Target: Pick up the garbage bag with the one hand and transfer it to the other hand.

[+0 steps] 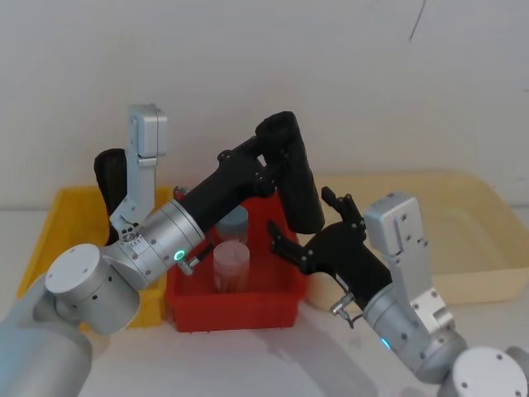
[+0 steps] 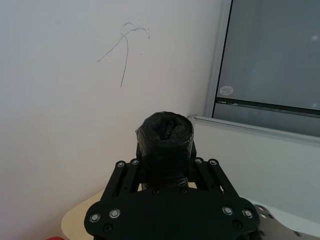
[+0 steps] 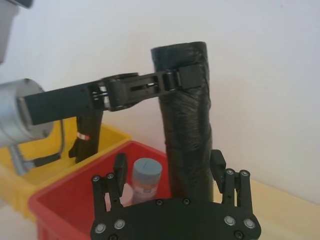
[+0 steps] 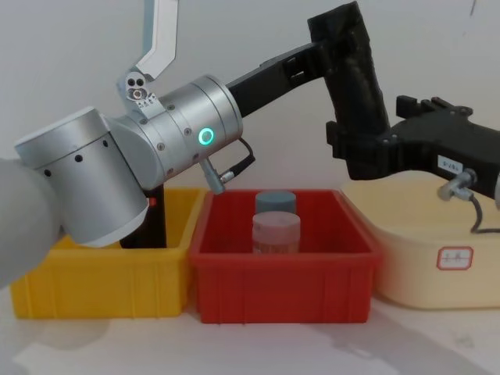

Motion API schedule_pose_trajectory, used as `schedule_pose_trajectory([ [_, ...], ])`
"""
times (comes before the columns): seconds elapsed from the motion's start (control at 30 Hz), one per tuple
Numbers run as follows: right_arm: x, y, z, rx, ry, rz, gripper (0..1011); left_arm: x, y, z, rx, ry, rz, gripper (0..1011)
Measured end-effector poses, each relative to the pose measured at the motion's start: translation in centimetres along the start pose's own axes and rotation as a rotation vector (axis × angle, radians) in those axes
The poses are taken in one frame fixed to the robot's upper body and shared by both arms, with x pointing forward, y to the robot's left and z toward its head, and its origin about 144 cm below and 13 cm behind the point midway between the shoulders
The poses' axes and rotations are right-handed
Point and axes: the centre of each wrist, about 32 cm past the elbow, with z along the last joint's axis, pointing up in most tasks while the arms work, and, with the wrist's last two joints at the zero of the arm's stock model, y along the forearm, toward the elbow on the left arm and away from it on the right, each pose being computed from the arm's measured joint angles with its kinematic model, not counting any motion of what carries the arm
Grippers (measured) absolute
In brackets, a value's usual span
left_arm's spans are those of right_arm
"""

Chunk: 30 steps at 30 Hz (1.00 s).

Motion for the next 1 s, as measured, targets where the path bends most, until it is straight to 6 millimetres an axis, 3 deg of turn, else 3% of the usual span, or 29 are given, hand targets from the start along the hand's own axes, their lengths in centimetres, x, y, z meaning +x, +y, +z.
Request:
schedule_pose_trajectory([
  [0.53, 3.8, 3.7, -2.5, -0.009, -0.004, -0.012, 1001, 0.0, 0.0, 0.0, 0.000, 0.000, 0.000, 411],
  [1.0, 5.0, 4.2, -3.1, -0.011, 0.001, -0.001, 1001, 0.0, 0.0, 0.0, 0.000, 0.000, 0.000, 411],
])
